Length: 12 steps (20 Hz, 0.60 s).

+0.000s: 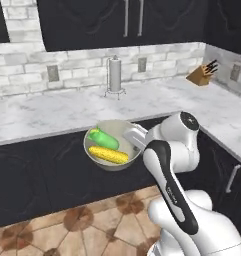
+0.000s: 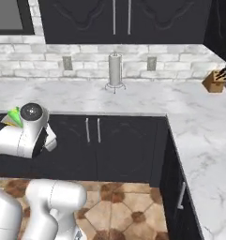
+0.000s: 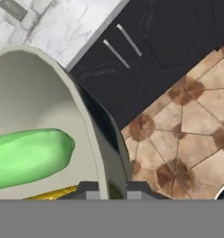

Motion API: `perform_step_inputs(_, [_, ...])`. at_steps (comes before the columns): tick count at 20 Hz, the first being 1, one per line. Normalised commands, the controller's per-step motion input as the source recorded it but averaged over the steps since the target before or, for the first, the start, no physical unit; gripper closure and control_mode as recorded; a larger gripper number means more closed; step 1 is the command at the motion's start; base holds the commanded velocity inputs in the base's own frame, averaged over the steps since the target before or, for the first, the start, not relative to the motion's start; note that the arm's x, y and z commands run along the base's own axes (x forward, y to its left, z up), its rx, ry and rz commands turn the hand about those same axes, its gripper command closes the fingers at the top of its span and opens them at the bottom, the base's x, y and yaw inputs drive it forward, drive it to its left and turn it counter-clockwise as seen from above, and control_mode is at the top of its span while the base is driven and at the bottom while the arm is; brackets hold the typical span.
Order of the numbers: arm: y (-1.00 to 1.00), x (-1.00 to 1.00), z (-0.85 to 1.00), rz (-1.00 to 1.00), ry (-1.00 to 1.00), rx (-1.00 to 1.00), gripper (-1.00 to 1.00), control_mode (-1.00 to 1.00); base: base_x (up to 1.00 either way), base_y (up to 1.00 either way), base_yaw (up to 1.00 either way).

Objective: Place the bowl with the corns on the second highest shelf of the fridge. Place the bowl with the fish and steak on the top shelf of the fridge.

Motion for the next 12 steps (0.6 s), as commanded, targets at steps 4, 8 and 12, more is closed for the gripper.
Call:
perform_step_inputs(4, [0.00,0.00,0.00,0.00,0.00,0.00,1.00,1.00,-0.01,0.00,1.00])
perform_step_inputs(8, [0.00,0.00,0.00,0.00,0.00,0.00,1.00,1.00,0.00,0.00,1.00])
perform_step_inputs(12, [0.00,0.00,0.00,0.00,0.00,0.00,1.00,1.00,0.00,0.00,1.00])
